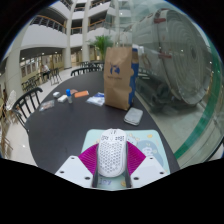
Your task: Arrange mouse
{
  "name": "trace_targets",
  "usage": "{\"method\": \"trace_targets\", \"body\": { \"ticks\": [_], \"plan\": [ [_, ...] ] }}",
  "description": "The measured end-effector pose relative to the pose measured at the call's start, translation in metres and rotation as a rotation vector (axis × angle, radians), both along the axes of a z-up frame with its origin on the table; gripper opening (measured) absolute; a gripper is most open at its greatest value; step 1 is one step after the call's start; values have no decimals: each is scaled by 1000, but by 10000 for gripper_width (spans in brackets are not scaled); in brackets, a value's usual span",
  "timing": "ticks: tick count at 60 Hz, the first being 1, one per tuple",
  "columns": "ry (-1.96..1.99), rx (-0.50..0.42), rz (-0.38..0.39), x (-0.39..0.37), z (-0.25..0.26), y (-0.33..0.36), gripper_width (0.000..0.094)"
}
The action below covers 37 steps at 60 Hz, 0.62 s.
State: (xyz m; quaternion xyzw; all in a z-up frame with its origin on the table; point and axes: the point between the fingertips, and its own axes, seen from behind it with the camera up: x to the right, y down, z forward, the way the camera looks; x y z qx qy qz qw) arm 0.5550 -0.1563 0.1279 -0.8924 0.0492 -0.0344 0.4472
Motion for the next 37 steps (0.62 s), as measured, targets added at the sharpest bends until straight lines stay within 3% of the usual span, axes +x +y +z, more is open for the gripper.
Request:
{"method": "trace_targets", "body": {
  "ticks": [8, 14, 18, 20, 22, 24, 29, 37],
  "plan": [
    [56, -87, -15, 22, -49, -14, 384],
    [87, -64, 12, 23, -52, -10, 477],
    [76, -63, 51, 20, -53, -16, 622],
    [66, -74, 70, 18, -53, -25, 819],
    [47, -81, 83, 18, -51, -35, 853],
    [28, -79, 93, 18, -47, -46, 820],
    [-1, -49, 124, 15, -29, -77, 865],
    [24, 1, 112, 22, -17, -125, 849]
  ]
}}
